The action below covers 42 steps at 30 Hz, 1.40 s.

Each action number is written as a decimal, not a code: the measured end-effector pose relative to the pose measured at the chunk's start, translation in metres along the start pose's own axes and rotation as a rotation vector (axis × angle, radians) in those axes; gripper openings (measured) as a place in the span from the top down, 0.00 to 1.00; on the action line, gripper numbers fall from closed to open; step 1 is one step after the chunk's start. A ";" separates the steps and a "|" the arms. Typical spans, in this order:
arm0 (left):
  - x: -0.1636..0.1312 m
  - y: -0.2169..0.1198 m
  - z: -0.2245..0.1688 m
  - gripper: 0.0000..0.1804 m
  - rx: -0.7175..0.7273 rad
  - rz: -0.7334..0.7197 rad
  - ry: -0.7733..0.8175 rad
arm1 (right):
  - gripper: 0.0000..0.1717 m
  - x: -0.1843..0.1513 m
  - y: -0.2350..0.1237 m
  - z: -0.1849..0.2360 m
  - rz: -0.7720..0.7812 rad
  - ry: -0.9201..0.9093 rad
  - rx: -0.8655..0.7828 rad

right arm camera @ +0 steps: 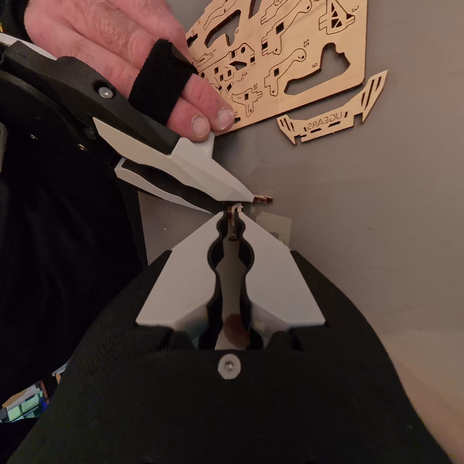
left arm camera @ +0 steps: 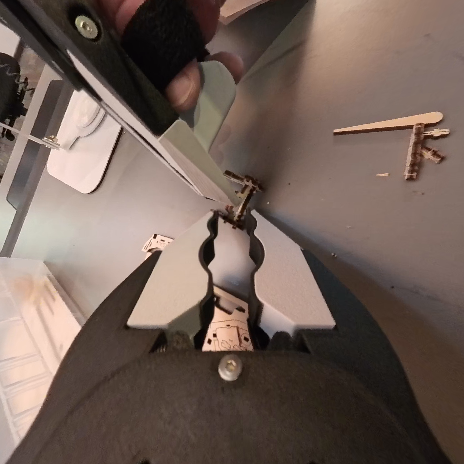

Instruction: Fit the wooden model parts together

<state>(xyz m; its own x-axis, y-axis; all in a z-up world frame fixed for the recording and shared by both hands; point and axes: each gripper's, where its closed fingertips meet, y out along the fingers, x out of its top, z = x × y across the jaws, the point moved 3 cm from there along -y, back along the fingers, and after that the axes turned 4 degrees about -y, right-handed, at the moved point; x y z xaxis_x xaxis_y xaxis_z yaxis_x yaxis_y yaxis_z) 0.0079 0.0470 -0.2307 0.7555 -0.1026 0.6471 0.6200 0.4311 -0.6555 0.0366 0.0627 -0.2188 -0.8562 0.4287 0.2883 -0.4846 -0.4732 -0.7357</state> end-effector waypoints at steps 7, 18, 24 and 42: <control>-0.002 0.000 0.003 0.88 -0.011 0.017 -0.045 | 0.99 0.001 0.001 0.000 -0.074 0.053 0.023; -0.002 0.001 0.004 0.91 -0.122 -0.006 -0.020 | 0.98 0.000 0.001 -0.003 -0.113 0.087 0.030; -0.003 0.001 0.004 0.91 -0.117 -0.022 -0.016 | 0.93 0.000 0.003 -0.003 -0.061 0.023 -0.049; -0.003 0.002 0.005 0.91 -0.100 -0.027 -0.005 | 0.98 0.005 0.001 -0.002 -0.094 0.058 0.005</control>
<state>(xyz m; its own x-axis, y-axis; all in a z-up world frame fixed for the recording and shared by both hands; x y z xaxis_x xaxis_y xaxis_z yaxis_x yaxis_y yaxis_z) 0.0062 0.0528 -0.2320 0.7372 -0.1083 0.6670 0.6586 0.3361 -0.6733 0.0322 0.0663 -0.2192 -0.7951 0.5155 0.3196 -0.5634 -0.4328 -0.7037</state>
